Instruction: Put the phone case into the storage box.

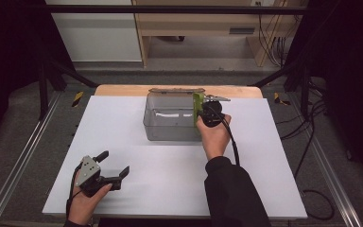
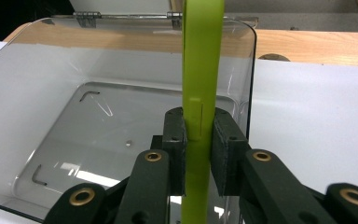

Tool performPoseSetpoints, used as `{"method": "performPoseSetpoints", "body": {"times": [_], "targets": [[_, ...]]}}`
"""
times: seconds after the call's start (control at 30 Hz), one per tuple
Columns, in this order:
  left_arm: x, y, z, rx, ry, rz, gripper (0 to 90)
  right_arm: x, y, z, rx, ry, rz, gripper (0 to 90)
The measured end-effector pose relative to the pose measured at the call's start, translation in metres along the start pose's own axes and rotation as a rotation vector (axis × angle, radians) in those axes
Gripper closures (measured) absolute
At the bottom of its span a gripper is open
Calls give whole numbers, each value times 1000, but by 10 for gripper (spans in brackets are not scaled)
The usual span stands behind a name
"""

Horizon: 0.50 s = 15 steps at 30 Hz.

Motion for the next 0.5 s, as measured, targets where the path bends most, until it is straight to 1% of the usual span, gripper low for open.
{"method": "performPoseSetpoints", "body": {"times": [0.5], "targets": [[0, 0, 0, 1, 2, 0, 29, -1, 2, 1, 6, 7, 11, 774]]}}
Point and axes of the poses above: each handheld gripper's, and its own axes: y roughly forward along the jaws, x roughly out of its top, z roughly to its left, the point moved 2 cm from there along y, roughly forward along the jaws, and after that the axes turned 4 degrees about z, right-handed, at the moved point
